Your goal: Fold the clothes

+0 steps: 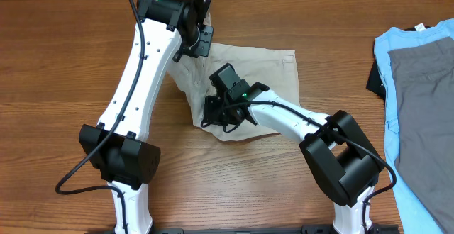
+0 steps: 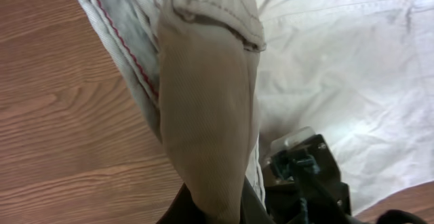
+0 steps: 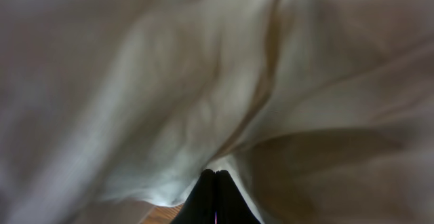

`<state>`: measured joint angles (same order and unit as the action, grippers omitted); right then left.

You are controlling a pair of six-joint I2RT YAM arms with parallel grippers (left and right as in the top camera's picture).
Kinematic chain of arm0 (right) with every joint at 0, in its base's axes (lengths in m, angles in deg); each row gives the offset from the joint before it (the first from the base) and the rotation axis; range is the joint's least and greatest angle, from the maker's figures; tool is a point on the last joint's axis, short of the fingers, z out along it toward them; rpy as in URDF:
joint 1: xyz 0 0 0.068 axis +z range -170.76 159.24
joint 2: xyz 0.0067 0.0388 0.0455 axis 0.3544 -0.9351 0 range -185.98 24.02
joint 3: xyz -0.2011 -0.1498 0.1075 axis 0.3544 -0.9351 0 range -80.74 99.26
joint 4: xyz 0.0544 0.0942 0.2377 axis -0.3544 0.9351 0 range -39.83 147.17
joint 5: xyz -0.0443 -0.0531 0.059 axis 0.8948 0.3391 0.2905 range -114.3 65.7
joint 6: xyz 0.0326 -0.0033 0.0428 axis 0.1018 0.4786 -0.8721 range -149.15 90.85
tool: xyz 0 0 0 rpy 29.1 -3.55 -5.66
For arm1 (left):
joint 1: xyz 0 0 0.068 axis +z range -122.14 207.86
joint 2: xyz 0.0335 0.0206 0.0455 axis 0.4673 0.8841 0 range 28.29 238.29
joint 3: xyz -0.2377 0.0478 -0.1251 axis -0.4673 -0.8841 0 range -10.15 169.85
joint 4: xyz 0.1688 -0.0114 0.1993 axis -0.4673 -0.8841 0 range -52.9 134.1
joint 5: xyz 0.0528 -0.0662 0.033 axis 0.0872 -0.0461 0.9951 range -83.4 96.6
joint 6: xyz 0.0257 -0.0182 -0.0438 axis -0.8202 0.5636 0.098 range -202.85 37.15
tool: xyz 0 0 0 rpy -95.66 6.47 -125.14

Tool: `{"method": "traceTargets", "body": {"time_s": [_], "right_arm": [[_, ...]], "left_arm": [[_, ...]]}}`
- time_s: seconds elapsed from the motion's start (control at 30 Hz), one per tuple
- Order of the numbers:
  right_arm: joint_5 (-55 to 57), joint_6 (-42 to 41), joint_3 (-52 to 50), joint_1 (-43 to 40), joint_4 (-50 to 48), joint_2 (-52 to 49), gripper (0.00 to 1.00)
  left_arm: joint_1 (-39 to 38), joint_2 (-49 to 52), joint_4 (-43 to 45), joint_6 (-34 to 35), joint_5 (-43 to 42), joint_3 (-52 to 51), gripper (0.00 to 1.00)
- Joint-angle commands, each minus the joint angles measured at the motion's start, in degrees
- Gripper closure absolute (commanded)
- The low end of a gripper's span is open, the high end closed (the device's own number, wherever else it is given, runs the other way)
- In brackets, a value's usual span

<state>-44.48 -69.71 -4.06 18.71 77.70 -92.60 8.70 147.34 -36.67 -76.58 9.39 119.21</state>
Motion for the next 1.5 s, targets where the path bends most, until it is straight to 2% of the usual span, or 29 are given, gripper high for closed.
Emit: {"method": "traceTargets", "body": {"time_s": [0.0, 0.23, 0.43, 0.53, 0.67, 1.0, 1.3, 1.47], "right_arm": [[0.83, -0.39, -0.33, -0.33, 1.57, 0.24, 0.96], [0.31, 5.29, -0.33, -6.43, 11.93, 9.22, 0.96], [11.8, 5.66, -0.35, -12.35, 26.67, 13.16, 0.96], [17.49, 5.68, -1.44, -14.53, 30.71, 12.98, 0.96], [22.34, 5.62, -5.79, -15.67, 29.83, 12.98, 0.96], [22.64, 2.8, -18.47, -18.29, 20.61, 12.98, 0.96], [21.66, 2.36, -21.09, -18.6, 19.19, 12.98, 0.96], [21.35, 2.34, -21.14, -18.6, 19.23, 12.98, 0.96]], "left_arm": [[-0.39, -1.68, 0.46, 2.86, -2.71, 1.25, 0.96], [-0.37, -1.68, 0.46, 4.28, -2.84, 1.25, 0.96], [-0.39, -1.68, 1.44, 4.31, -6.23, 1.25, 0.95], [-0.39, -1.68, 2.14, 4.83, -7.63, 1.25, 0.95], [-0.42, -1.55, 2.25, 6.27, -7.72, 1.2, 0.94], [-2.64, 0.13, 3.3, 7.96, -8.72, 0.07, 0.96], [-6.27, 1.6, 4.92, 8.15, -9.9, 0.07, 0.93], [-7.52, 4.92, 5.66, 9.6, -10.8, 0.07, 0.96]]}}
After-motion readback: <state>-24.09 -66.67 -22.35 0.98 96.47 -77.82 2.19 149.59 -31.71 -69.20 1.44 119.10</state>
